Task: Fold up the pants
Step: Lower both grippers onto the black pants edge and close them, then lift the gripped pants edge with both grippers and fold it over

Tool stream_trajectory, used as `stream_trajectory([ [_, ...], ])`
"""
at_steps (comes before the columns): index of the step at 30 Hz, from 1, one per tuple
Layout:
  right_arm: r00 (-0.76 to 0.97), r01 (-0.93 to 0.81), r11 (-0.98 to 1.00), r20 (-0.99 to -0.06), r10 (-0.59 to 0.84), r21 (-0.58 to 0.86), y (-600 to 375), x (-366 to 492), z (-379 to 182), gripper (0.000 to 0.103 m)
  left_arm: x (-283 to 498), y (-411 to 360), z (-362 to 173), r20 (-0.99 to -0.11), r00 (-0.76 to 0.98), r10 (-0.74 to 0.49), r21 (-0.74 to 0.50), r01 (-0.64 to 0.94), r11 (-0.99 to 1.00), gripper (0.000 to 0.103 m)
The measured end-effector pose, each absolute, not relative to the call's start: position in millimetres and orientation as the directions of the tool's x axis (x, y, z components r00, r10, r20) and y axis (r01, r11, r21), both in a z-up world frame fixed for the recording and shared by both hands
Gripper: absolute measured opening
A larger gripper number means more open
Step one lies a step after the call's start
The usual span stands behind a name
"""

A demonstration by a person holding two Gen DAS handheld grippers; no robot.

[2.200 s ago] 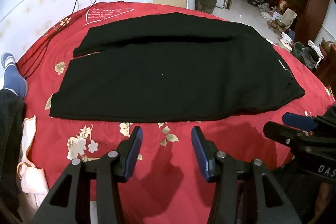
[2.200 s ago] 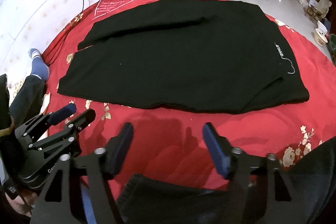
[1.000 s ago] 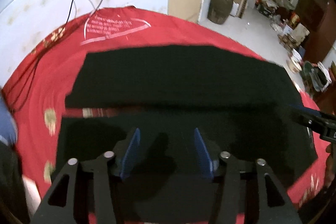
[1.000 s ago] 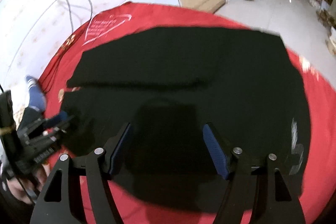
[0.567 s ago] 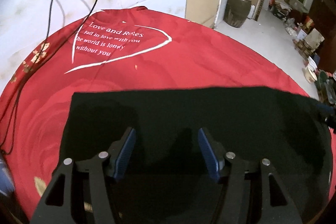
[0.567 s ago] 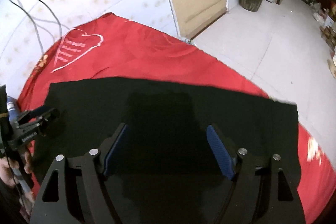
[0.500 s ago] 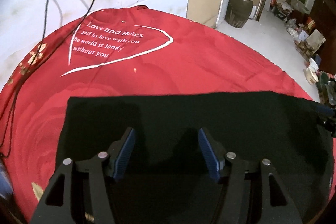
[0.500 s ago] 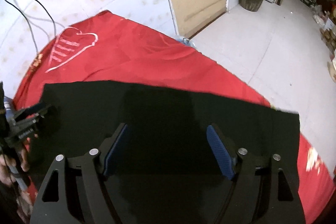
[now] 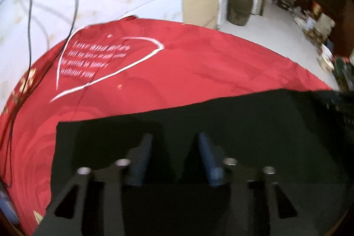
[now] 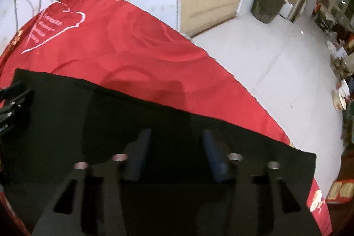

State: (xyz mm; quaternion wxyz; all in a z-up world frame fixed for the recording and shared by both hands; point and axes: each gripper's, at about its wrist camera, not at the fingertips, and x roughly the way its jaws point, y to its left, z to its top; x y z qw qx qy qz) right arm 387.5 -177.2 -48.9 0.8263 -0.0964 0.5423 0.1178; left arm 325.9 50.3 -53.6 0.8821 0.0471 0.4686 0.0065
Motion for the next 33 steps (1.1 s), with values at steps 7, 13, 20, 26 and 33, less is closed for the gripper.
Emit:
stream_trajectory([
  [7,0.418,-0.279,0.959,-0.905,0.073,-0.051,-179,382,-43,0.002,327,34,-49,-0.824,0.559,0.090,0.141,0.048,0.989,0.002],
  [13,0.505,-0.255,0.966,-0.847,0.165,0.036,-190,344,12,0.002,288,47,-7,-0.780,0.625,0.032,0.059,0.023,0.998,0.002],
  [20,0.535,-0.170,0.971,-0.812,0.235,0.169,-208,236,52,0.002,178,45,27,-0.740,0.671,-0.037,-0.046,0.004,0.999,0.002],
  [26,0.389,0.032,0.963,-0.891,0.236,0.268,-220,144,8,0.003,112,43,-13,-0.830,0.551,-0.085,-0.107,-0.008,0.994,0.003],
  [33,0.266,0.161,0.928,-0.920,0.286,0.335,-220,109,-10,0.020,72,66,-6,-0.842,0.534,-0.080,-0.142,-0.075,0.987,0.006],
])
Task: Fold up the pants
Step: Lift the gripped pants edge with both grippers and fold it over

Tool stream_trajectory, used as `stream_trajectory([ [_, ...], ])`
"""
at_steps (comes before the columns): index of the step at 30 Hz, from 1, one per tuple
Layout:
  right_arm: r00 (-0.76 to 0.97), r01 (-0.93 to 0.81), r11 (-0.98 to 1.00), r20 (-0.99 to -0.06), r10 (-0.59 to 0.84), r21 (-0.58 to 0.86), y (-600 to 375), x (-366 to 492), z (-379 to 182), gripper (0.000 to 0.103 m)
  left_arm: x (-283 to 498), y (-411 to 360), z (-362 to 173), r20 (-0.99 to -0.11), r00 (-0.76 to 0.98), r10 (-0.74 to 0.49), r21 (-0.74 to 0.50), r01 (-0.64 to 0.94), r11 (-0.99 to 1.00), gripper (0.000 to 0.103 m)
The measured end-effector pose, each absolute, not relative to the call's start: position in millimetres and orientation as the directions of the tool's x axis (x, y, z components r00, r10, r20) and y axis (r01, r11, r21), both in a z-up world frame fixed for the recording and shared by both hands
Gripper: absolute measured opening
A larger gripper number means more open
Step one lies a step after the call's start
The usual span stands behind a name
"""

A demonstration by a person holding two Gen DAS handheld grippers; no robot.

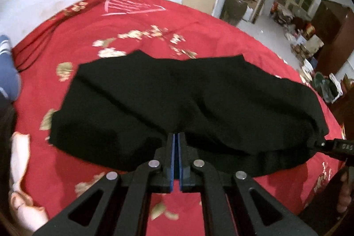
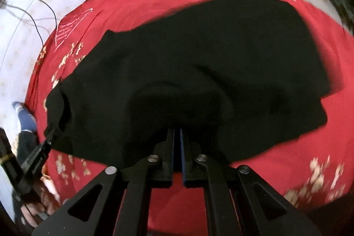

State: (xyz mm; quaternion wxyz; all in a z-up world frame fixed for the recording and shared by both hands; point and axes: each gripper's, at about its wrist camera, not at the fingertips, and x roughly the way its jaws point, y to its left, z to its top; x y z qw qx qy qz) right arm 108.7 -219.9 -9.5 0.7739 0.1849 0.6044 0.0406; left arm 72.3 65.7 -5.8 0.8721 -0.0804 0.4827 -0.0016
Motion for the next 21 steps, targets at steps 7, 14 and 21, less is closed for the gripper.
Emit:
stream_trajectory([
  [7,0.388,0.176,0.904,-0.872,0.299,0.389,-226,103,12,0.057,88,92,5,-0.820,0.570,-0.050,-0.180,-0.174,0.968,0.051],
  [14,0.400,0.172,0.880,-0.848,0.348,0.443,-227,113,-8,0.057,171,76,-32,-0.872,0.483,0.083,0.002,-0.167,0.986,0.052],
  [21,0.409,0.179,0.848,-0.822,0.396,0.498,-238,112,-16,0.057,187,88,-31,-0.855,0.503,0.131,0.041,-0.186,0.982,0.001],
])
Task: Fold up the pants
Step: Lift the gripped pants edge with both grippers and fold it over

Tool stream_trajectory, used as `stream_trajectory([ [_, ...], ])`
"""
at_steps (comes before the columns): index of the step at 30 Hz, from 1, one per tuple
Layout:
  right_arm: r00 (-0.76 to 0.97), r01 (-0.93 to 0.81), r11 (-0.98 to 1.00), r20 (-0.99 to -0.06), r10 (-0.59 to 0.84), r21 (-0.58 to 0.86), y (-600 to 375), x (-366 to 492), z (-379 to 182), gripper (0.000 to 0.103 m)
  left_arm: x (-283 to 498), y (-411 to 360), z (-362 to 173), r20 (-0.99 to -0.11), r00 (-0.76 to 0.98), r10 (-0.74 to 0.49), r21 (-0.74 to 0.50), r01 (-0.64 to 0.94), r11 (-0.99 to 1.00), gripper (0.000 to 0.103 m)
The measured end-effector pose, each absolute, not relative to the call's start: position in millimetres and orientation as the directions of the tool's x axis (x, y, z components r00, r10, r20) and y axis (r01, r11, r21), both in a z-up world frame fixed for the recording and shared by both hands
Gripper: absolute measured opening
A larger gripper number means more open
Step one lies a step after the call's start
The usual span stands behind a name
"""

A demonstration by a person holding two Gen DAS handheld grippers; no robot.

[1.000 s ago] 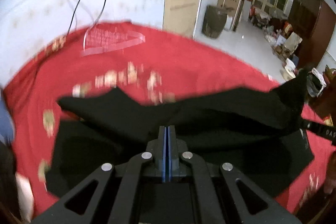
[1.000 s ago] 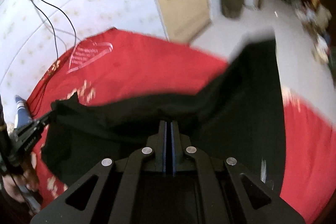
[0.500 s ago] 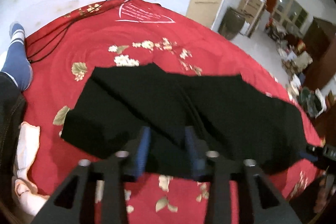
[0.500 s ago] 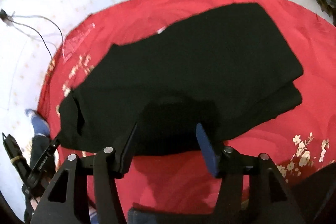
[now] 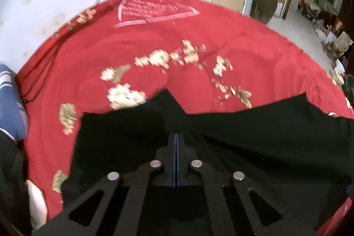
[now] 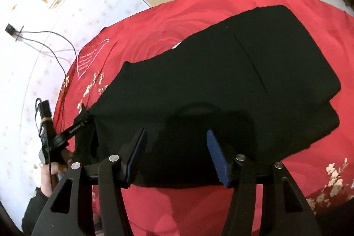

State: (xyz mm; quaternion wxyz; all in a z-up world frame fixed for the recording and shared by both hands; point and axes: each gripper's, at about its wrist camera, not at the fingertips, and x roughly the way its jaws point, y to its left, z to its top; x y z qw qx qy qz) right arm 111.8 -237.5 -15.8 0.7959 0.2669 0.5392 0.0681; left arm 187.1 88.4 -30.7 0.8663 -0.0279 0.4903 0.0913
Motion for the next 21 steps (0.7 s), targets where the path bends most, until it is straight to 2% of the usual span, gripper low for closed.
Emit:
stream_trajectory([
  [5,0.425,0.182,0.841,-0.812,0.401,0.510,-238,111,-15,0.057,136,128,16,-0.771,0.627,0.112,-0.056,-0.241,0.969,0.001],
  [7,0.437,0.166,0.842,-0.804,0.404,0.513,-236,110,-12,0.057,113,144,15,-0.777,0.617,0.126,-0.070,-0.283,0.957,0.001],
  [9,0.432,0.164,0.848,-0.809,0.398,0.505,-233,110,-13,0.057,97,153,4,-0.798,0.598,0.072,-0.127,-0.284,0.950,0.001],
  [13,0.428,0.142,0.859,-0.813,0.394,0.491,-227,109,-13,0.057,101,143,-5,-0.818,0.575,0.032,-0.151,-0.268,0.951,0.003],
  [16,0.442,0.114,0.867,-0.807,0.393,0.484,-223,108,-9,0.057,129,123,-6,-0.820,0.571,0.029,-0.118,-0.219,0.968,0.016],
  [18,0.443,0.110,0.865,-0.803,0.398,0.490,-223,108,-9,0.057,154,114,-10,-0.827,0.562,0.026,-0.102,-0.196,0.975,0.035],
  [21,0.436,0.123,0.853,-0.800,0.412,0.507,-225,109,-14,0.057,184,110,-15,-0.837,0.546,0.035,-0.093,-0.205,0.974,0.049],
])
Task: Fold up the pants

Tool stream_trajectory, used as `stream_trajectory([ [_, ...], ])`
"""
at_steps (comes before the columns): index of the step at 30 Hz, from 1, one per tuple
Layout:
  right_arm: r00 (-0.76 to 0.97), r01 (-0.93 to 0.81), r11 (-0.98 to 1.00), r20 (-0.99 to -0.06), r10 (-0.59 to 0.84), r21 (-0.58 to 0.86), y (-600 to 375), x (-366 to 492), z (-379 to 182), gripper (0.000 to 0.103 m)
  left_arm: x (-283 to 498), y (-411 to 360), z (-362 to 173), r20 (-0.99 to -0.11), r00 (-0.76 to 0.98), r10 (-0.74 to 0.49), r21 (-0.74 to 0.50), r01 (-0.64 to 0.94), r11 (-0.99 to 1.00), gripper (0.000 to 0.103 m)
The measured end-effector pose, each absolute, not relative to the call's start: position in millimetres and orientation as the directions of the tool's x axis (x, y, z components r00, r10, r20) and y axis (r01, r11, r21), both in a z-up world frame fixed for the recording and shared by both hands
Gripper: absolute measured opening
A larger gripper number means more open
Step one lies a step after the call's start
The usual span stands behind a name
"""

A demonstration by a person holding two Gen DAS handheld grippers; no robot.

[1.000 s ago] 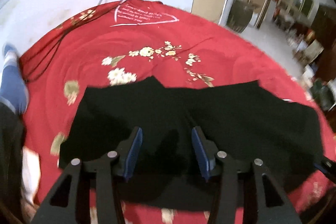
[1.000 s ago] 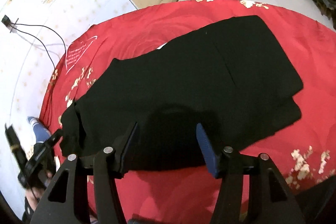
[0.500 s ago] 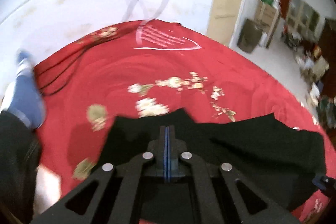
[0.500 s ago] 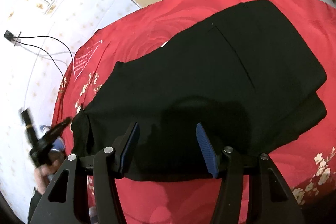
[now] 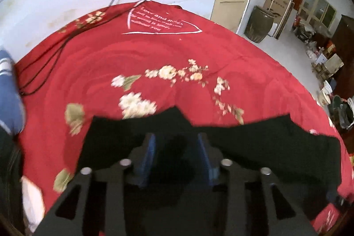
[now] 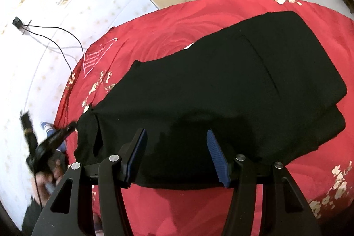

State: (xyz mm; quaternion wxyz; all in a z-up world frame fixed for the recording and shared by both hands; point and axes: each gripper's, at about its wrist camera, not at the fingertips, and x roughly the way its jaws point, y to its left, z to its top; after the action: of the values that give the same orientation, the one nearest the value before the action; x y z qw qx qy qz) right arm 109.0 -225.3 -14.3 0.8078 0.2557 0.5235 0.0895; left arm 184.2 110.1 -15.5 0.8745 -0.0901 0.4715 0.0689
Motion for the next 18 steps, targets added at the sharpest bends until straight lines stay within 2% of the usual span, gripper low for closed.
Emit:
stream_trajectory([
  [2,0.432,0.136,0.838,-0.793,0.430,0.528,-227,110,-17,0.057,204,105,-23,-0.850,0.523,0.059,-0.062,-0.211,0.975,0.054],
  [5,0.425,0.165,0.806,-0.779,0.462,0.568,-231,114,-25,0.057,222,104,-45,-0.883,0.451,0.129,0.031,-0.218,0.975,0.053],
  [6,0.419,0.176,0.794,-0.774,0.474,0.582,-233,115,-28,0.057,225,103,-50,-0.886,0.440,0.146,0.057,-0.209,0.976,0.050],
  [7,0.415,0.182,0.787,-0.771,0.482,0.590,-233,116,-30,0.057,224,101,-51,-0.873,0.459,0.167,0.082,-0.199,0.977,0.040],
  [9,0.411,0.191,0.774,-0.765,0.496,0.604,-234,117,-33,0.057,221,96,-51,-0.866,0.463,0.190,0.123,-0.171,0.978,0.007],
  [10,0.410,0.192,0.769,-0.762,0.501,0.610,-234,117,-34,0.057,218,97,-48,-0.863,0.465,0.199,0.132,-0.173,0.976,0.007],
  [15,0.417,0.186,0.768,-0.757,0.503,0.613,-233,117,-33,0.057,160,129,-1,-0.795,0.592,0.130,-0.027,-0.249,0.968,0.006],
  [18,0.428,0.187,0.771,-0.757,0.495,0.609,-233,115,-31,0.057,116,154,7,-0.782,0.612,0.117,-0.100,-0.308,0.946,0.006],
])
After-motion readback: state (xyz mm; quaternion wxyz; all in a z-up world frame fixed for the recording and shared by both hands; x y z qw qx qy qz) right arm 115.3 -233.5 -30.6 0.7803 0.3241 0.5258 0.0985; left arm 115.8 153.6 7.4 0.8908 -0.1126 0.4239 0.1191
